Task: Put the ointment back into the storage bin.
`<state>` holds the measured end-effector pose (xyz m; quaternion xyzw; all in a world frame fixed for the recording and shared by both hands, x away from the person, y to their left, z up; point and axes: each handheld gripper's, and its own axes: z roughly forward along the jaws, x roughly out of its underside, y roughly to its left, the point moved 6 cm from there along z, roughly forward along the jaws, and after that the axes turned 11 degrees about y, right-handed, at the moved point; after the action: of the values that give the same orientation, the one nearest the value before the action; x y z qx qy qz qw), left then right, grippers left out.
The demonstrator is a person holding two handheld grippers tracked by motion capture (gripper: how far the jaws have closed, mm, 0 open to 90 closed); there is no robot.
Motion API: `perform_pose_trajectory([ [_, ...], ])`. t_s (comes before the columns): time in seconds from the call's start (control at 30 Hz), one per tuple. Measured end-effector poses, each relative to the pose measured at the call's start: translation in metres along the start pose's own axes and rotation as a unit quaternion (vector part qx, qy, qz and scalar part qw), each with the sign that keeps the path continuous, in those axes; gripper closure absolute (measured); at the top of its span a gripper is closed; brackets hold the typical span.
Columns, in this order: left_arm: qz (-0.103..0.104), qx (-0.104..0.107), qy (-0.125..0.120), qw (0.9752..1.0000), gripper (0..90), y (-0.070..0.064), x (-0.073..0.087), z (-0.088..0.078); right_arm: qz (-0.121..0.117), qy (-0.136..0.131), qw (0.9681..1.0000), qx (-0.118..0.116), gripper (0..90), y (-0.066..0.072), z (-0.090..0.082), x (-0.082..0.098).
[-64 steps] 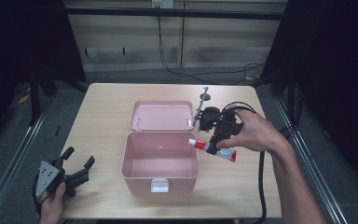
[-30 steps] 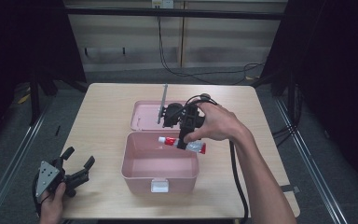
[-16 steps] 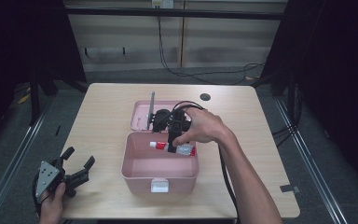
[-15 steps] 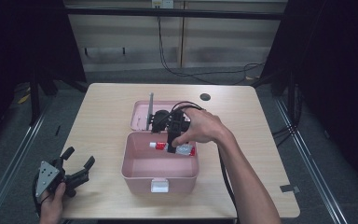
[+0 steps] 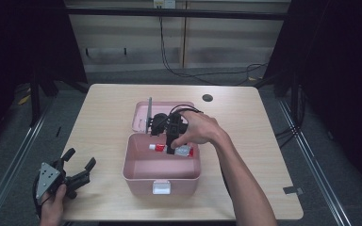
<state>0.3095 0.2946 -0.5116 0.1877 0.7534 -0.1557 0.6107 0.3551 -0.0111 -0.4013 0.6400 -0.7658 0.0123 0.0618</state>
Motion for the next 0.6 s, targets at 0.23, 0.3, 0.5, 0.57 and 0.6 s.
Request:
perform_pose_trajectory([
  [0.23,0.000,0.001,0.000,1.0000,15.5,0.000,0.000,0.000,-0.001,-0.008,0.9999,0.008,71.4,-0.003,0.007,-0.007],
  [0.3,0.000,0.000,-0.002,1.0000,15.5,0.000,0.000,0.000,-0.003,-0.011,0.9999,0.007,71.4,-0.004,0.009,-0.010],
  [0.5,0.000,0.000,-0.002,1.0000,15.5,0.000,0.000,0.000,-0.008,0.001,0.9999,0.012,71.4,-0.006,0.016,-0.014],
  [0.57,0.000,0.000,-0.002,1.0000,15.5,0.000,0.000,0.000,-0.010,-0.003,0.9999,0.010,71.4,-0.006,0.017,-0.016],
  [0.6,0.000,0.000,-0.002,1.0000,15.5,0.000,0.000,0.000,-0.013,-0.004,0.9999,0.011,71.4,-0.006,0.018,-0.016],
])
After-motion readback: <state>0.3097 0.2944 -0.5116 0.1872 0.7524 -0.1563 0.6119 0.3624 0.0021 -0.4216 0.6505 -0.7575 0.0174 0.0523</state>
